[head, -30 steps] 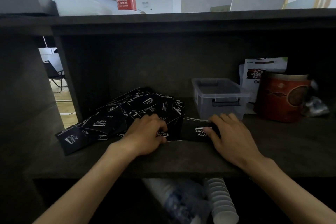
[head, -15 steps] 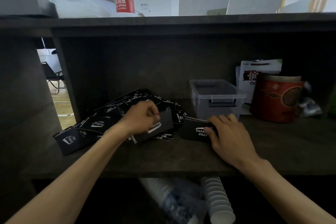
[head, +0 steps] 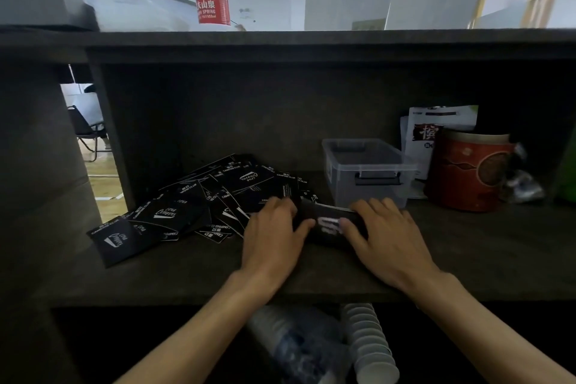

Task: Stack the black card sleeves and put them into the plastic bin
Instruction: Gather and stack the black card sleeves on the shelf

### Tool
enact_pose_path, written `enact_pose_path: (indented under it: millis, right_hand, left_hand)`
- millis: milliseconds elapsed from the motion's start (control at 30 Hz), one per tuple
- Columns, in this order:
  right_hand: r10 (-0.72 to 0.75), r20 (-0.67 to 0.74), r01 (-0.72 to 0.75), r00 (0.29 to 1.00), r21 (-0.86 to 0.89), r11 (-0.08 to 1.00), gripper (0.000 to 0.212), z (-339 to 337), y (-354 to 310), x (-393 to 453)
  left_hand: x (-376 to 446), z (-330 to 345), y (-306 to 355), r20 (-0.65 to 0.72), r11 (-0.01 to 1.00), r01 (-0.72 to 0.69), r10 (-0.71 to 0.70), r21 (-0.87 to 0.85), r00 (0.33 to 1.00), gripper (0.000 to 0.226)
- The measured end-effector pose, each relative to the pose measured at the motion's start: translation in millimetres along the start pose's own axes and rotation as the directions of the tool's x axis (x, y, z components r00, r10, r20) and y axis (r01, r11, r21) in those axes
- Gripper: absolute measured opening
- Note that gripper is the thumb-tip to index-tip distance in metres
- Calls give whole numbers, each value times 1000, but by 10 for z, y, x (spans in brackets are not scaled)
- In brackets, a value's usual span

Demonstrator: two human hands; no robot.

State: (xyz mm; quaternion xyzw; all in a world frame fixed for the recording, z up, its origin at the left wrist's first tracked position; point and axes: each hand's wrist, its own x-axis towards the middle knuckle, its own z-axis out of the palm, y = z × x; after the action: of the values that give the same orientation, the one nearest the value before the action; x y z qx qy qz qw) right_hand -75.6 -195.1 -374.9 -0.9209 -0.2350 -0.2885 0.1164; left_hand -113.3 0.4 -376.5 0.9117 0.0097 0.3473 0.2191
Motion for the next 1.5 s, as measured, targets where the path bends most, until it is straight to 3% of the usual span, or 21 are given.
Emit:
enact_pose_path:
  millis: [67, 133, 233, 300, 400, 467, 600, 767, 800, 867, 933, 967, 1033, 1067, 1133, 1200, 1367, 1500]
  right_hand:
    - [-27, 19, 27, 999, -44, 999, 45, 10, 14, 15]
    - [-46, 30, 48, 999, -71, 996, 38, 17, 44, 29]
    - [-52, 24, 54, 998, -82, 995, 29, 39, 73, 38]
    - [-46, 8, 46, 999, -64, 997, 27, 65, 72, 34]
    - [-31, -5, 31, 999, -34, 999, 29, 84, 63, 27]
    - [-27, -7, 27, 1000, -24, 999, 31, 80, 66, 24]
    - [-21, 0, 21, 1000, -13, 1000, 33, 77, 60, 28]
    - [-17, -4, 17, 1000, -11, 1000, 31, 63, 51, 25]
    - [-17, -7, 17, 1000, -7, 1000, 31, 58, 50, 21]
    - [-17, -3, 17, 1000, -2, 1000, 31, 56, 48, 13]
    - [-13, 8, 13, 1000, -3, 1000, 33, 56, 58, 11]
    - [-11, 9, 11, 1000, -5, 1000, 33, 60, 59, 16]
    - [-2, 5, 2, 1000, 1, 1000, 35, 63, 55, 24]
    - [4, 1, -4, 1000, 16, 1000, 37, 60, 47, 29]
    - [16, -14, -15, 1000, 62, 998, 50, 49, 29, 30]
    - [26, -14, -24, 1000, 109, 994, 59, 35, 32, 28]
    - [-22, 21, 21, 1000, 22, 1000, 34, 15, 33, 15]
    - [-39, 115, 39, 993, -3, 999, 34, -40, 53, 71]
  left_hand:
    - [-17, 10, 31, 15, 988, -110, 109, 106, 994, 26]
    - [6, -11, -1, 47, 982, -174, 172, 66, 984, 25]
    - [184, -73, -140, 47, 989, -148, 149, -12, 988, 24]
    - [391, -83, -225, 51, 991, -129, 127, 41, 991, 20]
    - [661, 2, -291, 280, 948, -181, 105, 261, 954, 52]
    - [719, 67, -323, 389, 925, -229, 99, 304, 916, 59]
    - [647, 138, -409, 312, 928, -293, 215, 230, 925, 40]
    - [598, -57, -477, 412, 988, -152, 144, -13, 900, 36]
    - [572, -112, -465, 342, 990, -136, 143, -43, 929, 32]
    - [522, -270, -441, -38, 986, -143, 140, -91, 989, 24]
    - [498, -491, -411, -396, 956, -173, 67, -239, 916, 20]
    - [501, -596, -407, -437, 914, -195, 22, -355, 899, 19]
    - [513, -708, -374, -304, 827, -175, 6, -533, 953, 20]
    - [491, -698, -343, -186, 839, -138, 45, -526, 982, 21]
    - [377, -543, -281, -33, 940, -120, 116, -320, 993, 17]
    - [254, -342, -191, -36, 973, -101, 96, -205, 995, 13]
    - [62, 70, 55, 37, 994, -79, 82, -69, 996, 24]
    - [83, 102, -23, 33, 991, -129, 130, -31, 991, 22]
